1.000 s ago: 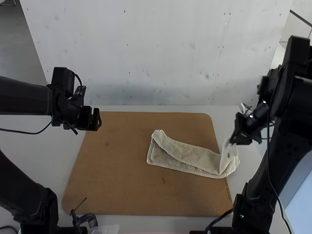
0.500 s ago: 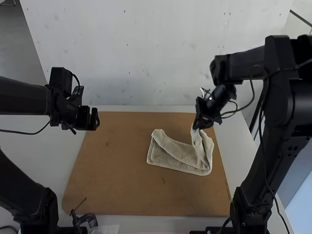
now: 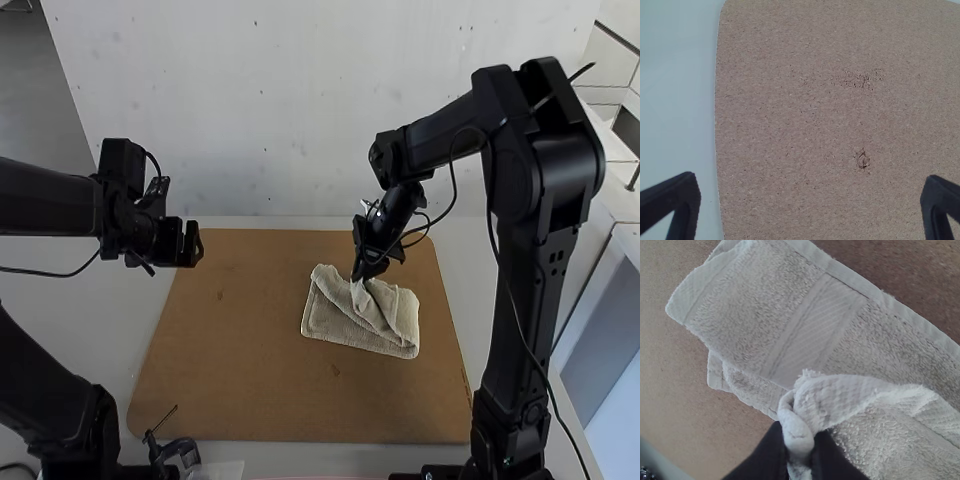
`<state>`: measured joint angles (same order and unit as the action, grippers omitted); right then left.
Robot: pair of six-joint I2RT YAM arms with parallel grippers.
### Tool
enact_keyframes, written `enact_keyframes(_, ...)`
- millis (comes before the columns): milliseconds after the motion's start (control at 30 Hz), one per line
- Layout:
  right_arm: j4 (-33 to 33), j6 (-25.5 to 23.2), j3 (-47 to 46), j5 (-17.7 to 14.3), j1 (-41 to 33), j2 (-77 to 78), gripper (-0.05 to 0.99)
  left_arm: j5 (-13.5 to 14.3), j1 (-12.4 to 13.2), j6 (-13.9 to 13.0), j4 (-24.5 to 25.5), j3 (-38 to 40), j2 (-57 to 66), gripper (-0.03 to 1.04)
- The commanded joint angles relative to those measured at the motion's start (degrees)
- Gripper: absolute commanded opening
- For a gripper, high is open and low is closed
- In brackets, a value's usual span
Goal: Fold the towel.
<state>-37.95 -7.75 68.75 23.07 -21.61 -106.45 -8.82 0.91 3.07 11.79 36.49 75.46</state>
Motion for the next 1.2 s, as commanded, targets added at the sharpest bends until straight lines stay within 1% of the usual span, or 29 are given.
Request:
enact_keyframes(0,0.16,-2.36,3.76,0.05,-1.86,-1.04,0.02,-0.76,0.59,0.09,-0.72,-0.72,-0.49,0.99)
enact_keyframes(233,0.69,-4.56,8.07,0.40,-4.06,-4.46,0.02,-1.02,0.94,-0.08,-1.33,-1.33,-0.58,0.99)
enact_keyframes(367,0.95,-5.00,9.38,0.92,-5.55,-6.40,0.02,-1.38,1.47,-0.35,-1.33,-1.60,-0.75,0.99)
enact_keyframes(733,2.71,-6.23,12.37,0.57,-10.56,-10.97,0.03,-1.73,2.52,-1.14,-1.60,-1.95,-0.40,0.99)
enact_keyframes(767,2.71,-6.31,12.72,0.40,-10.74,-11.50,0.12,-1.73,2.52,-1.14,-1.68,-2.04,-0.31,0.99)
enact_keyframes(800,2.71,-6.31,12.99,0.31,-10.91,-11.76,0.27,-1.73,2.52,-1.14,-1.95,-2.12,-0.23,0.99)
enact_keyframes(867,2.45,-6.31,13.51,0.31,-11.00,-12.20,0.50,-1.73,2.52,-1.23,-2.04,-2.12,-0.14,0.99)
enact_keyframes(933,2.53,-6.31,13.78,0.13,-11.00,-12.29,0.91,-1.82,2.61,-1.31,-2.04,-2.12,-0.05,0.99)
enact_keyframes(967,2.53,-6.31,13.95,-0.22,-11.00,-12.37,0.96,-1.90,2.70,-1.31,-2.04,-2.12,-0.05,0.99)
enact_keyframes(1167,2.27,-6.75,15.10,-0.22,-9.68,-11.23,0.96,-2.08,2.96,-1.58,-2.04,-2.21,-0.05,0.99)
